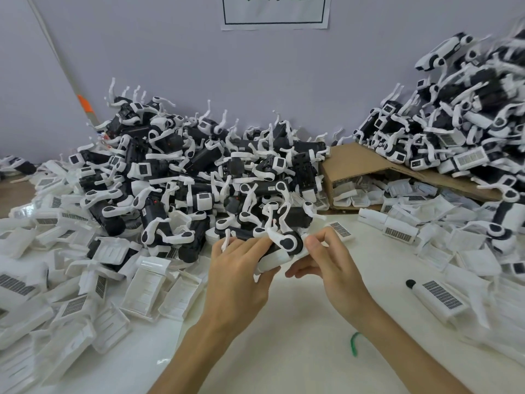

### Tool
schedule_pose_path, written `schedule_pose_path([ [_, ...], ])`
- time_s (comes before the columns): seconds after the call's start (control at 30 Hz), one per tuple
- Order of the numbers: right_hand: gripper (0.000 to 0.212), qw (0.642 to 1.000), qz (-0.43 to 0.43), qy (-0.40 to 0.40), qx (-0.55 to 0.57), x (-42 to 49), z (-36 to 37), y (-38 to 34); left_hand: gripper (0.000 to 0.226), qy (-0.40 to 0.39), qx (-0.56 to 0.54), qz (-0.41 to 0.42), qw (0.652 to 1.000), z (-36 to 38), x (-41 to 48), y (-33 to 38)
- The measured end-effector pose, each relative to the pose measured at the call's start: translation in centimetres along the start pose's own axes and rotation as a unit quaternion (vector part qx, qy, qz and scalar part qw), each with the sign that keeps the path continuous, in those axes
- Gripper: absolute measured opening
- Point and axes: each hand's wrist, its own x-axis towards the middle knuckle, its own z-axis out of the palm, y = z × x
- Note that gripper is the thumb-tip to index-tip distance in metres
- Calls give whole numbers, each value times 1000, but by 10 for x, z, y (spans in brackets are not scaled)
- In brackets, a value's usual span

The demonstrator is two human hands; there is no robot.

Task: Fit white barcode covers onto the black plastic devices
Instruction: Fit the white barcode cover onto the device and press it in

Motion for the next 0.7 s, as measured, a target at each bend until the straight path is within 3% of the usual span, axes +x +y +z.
schedule_pose_path([
  [0.23,42,998,29,-2,-52,7,-12,-11,35,-36,-54,-16,998,2,-2,1],
  [0.37,33,987,-35,-47,-151,9,-23,-24,42,-62,-123,-28,990,-3,-3,4],
  [0.43,25,983,-49,-69,-163,11,-25,-34,41,-61,-216,-51,973,-8,-3,6],
  [0.53,21,977,-19,-98,-189,13,-26,-49,26,-92,-363,-132,918,-15,0,6],
  [0.7,34,969,49,-180,-160,-13,-31,-65,35,-98,-411,-137,896,-21,5,2],
])
